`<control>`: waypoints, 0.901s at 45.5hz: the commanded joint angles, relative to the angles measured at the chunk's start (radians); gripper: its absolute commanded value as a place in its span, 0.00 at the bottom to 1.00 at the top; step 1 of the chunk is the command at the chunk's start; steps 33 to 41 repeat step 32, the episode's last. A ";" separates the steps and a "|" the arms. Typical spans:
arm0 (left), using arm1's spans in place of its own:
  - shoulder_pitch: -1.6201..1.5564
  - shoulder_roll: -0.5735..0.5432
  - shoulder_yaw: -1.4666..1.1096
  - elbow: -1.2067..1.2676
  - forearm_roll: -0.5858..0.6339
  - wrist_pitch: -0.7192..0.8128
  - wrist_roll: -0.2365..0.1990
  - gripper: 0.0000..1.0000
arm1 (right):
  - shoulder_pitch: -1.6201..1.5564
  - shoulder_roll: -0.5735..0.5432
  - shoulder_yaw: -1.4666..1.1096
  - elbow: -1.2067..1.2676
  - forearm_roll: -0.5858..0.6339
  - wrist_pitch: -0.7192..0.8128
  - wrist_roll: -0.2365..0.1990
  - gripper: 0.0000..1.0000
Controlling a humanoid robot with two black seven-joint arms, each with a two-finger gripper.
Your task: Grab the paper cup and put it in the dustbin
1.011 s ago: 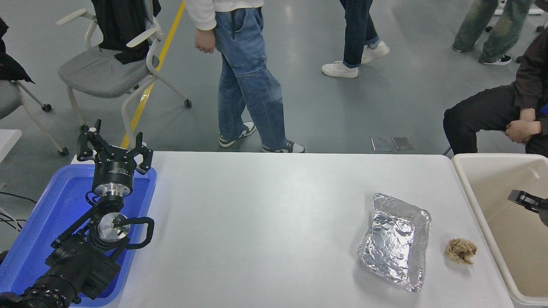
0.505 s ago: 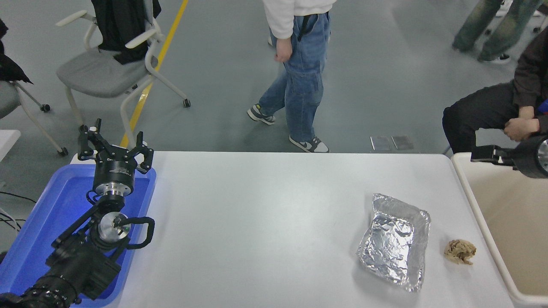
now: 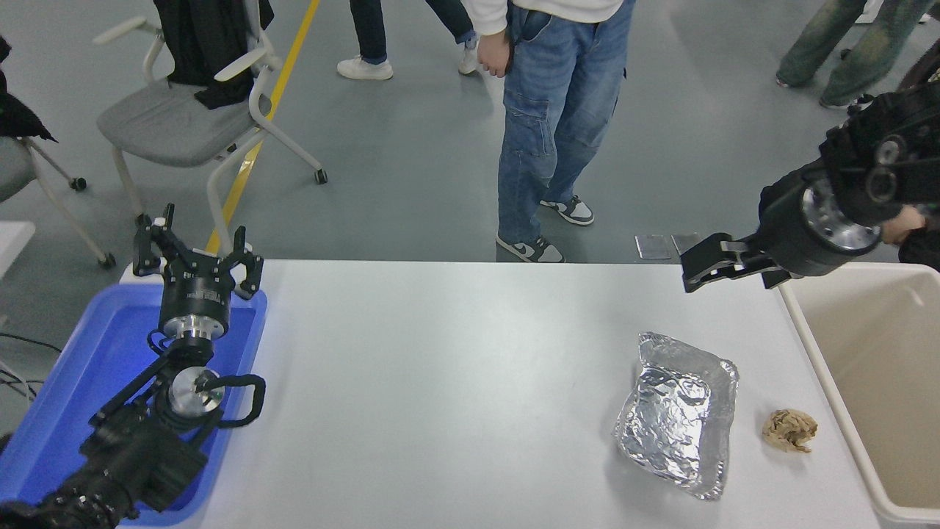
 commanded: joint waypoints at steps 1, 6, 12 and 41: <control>0.000 0.000 0.000 0.000 0.000 0.000 0.000 0.99 | 0.122 0.174 0.041 0.040 0.183 0.132 -0.004 1.00; 0.001 0.000 0.000 0.001 0.000 0.000 0.000 0.99 | 0.153 0.174 0.037 0.065 0.212 0.138 -0.007 1.00; 0.001 0.000 0.000 0.001 -0.002 0.000 -0.002 0.99 | 0.173 0.156 -0.015 0.120 0.212 0.139 -0.007 1.00; 0.001 0.000 0.000 0.001 -0.002 0.000 -0.002 0.99 | 0.228 0.099 -0.034 0.143 0.209 0.141 -0.006 1.00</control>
